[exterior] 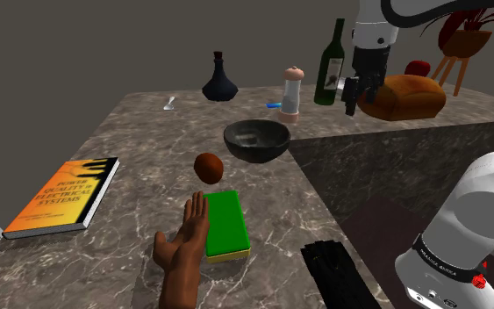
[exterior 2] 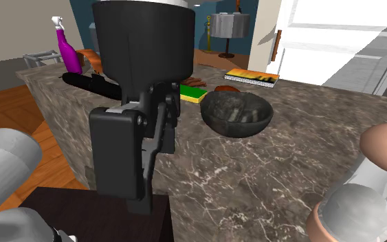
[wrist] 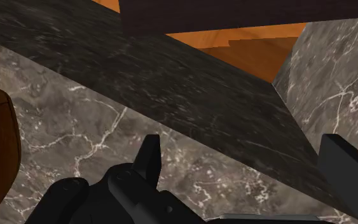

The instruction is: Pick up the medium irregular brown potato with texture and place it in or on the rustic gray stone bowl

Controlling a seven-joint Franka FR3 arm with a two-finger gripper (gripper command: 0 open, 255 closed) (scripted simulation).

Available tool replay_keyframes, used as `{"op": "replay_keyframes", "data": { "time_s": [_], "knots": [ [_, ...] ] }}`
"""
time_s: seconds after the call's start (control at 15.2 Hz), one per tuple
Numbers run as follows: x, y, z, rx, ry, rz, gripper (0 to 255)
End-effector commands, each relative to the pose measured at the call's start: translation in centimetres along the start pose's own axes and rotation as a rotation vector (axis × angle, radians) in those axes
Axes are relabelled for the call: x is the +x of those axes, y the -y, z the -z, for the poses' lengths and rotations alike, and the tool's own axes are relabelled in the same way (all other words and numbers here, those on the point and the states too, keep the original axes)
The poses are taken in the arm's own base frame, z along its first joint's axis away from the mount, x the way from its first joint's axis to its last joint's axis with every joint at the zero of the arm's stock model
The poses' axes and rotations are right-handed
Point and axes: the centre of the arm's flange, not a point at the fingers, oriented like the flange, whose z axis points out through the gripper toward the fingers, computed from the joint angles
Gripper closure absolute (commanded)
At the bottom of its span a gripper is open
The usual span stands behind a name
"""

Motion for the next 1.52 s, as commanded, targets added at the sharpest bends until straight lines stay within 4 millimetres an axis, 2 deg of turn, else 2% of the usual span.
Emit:
{"op": "replay_keyframes", "data": {
  "time_s": [0.0, 1.45],
  "knots": [
    [0.0, 0.0, 0.0, 0.000, 0.000, 0.000, 0],
    [6.3, 27.5, 0.6, 0.036, -0.084, 0.016, 0]
  ]
}}
